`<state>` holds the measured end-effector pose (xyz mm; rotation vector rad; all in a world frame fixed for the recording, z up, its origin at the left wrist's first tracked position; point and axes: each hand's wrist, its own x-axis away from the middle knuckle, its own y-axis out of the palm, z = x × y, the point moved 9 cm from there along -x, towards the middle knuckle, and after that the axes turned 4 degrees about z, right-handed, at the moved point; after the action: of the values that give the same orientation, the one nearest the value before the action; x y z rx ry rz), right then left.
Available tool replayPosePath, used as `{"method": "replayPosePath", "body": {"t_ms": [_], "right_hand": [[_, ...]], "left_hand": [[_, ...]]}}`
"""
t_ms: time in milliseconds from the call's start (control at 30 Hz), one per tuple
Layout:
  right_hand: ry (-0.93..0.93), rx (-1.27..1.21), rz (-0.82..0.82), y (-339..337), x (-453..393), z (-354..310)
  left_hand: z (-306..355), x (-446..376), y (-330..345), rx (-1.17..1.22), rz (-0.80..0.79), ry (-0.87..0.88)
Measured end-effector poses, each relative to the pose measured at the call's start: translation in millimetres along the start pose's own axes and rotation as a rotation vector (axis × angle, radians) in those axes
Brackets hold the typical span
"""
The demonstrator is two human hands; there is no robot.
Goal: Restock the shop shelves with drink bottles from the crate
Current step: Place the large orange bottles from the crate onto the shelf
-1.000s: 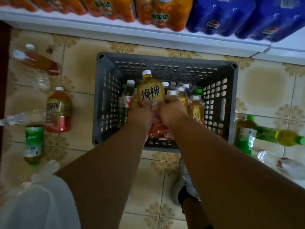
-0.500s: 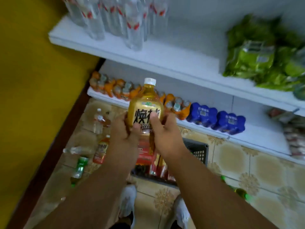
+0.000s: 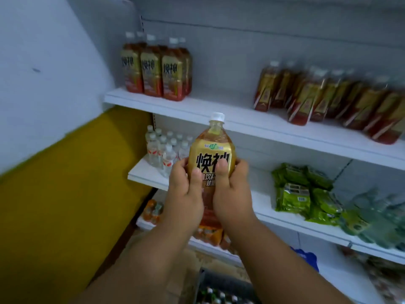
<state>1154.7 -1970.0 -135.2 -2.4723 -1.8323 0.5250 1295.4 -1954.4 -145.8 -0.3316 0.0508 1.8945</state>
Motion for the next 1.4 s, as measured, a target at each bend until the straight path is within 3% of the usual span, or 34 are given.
{"method": "replayPosePath", "body": {"t_ms": [267,433,733,1100,1400], "right_hand": [[-0.099,-0.074,-0.109,-19,-46,-73],[-0.139,-0.015,-0.234,-19,-79,-92],[-0.169,0.043,-0.219,23,-175,-102],[-0.104,0.032,-0.114,111,-308,-54],[-0.083,0.163,-0.05,141,-353,-5]], "left_hand": [[79,-36,-3,-0.053,0.111,0.177],[87,-64,-3,-0.066,0.132,0.139],[86,-170,7,-0.205,0.069,0.207],[46,-350,33,-0.504,-0.113,0.299],[-3,-406,53,-0.508,-0.091,0.295]]}}
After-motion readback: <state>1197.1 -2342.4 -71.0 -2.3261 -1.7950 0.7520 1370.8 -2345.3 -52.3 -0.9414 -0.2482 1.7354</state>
